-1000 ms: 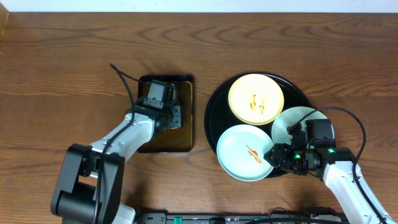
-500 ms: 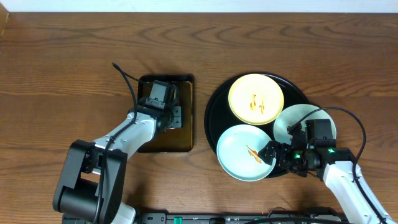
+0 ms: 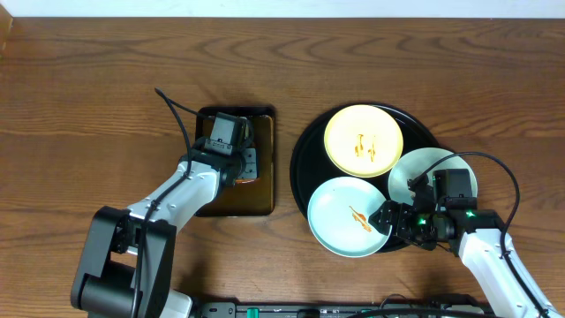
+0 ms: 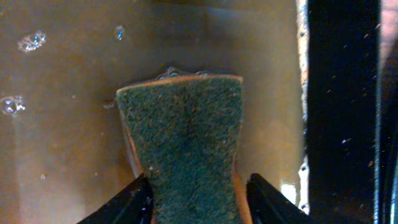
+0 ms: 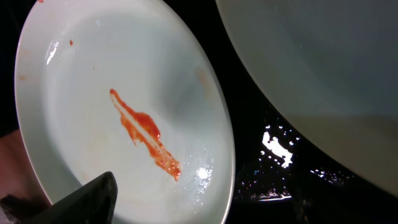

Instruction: Clean dirty plates on tray and stack at the side

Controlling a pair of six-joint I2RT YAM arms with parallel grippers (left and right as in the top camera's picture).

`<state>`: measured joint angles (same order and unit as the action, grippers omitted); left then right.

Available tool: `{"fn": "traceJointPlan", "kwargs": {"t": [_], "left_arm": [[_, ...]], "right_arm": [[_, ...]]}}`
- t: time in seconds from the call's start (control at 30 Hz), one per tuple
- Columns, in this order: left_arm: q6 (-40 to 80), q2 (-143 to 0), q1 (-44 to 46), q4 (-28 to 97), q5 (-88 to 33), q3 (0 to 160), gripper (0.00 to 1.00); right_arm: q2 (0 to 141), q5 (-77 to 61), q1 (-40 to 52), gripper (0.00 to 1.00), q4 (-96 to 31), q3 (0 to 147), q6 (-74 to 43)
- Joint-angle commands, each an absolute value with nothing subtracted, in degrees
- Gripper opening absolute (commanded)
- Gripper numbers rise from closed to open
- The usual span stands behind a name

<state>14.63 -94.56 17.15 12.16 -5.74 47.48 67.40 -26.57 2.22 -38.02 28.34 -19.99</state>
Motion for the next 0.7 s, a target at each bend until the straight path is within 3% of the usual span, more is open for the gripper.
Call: {"fn": "traceJointPlan", "kwargs": {"t": [0.0, 0.17, 0.2, 0.37, 0.67], "left_arm": [[15.86, -93.58, 17.34, 13.63, -3.42, 48.66, 0.44], [16.38, -93.60, 17.34, 14.92, -2.04, 48.56, 0.32], [16.45, -93.60, 17.34, 15.11, -2.04, 48.51, 0.24], [16.58, -93.58, 17.34, 15.11, -2.04, 48.51, 0.08], [16.62, -91.88, 17.34, 16.05, -2.09, 48.53, 0.07]], "right_arm": [[67.64, -27.03, 2.76, 0.83, -37.95, 27.94, -19.75], [67.64, -27.00, 2.76, 0.74, -38.65, 27.92, -19.73], [67.64, -26.96, 2.76, 0.70, -38.76, 27.92, -19.75], [67.64, -24.77, 2.79, 0.62, -38.76, 27.35, -23.09], [67.64, -23.18, 2.76, 0.58, -37.26, 25.52, -27.46]]}}
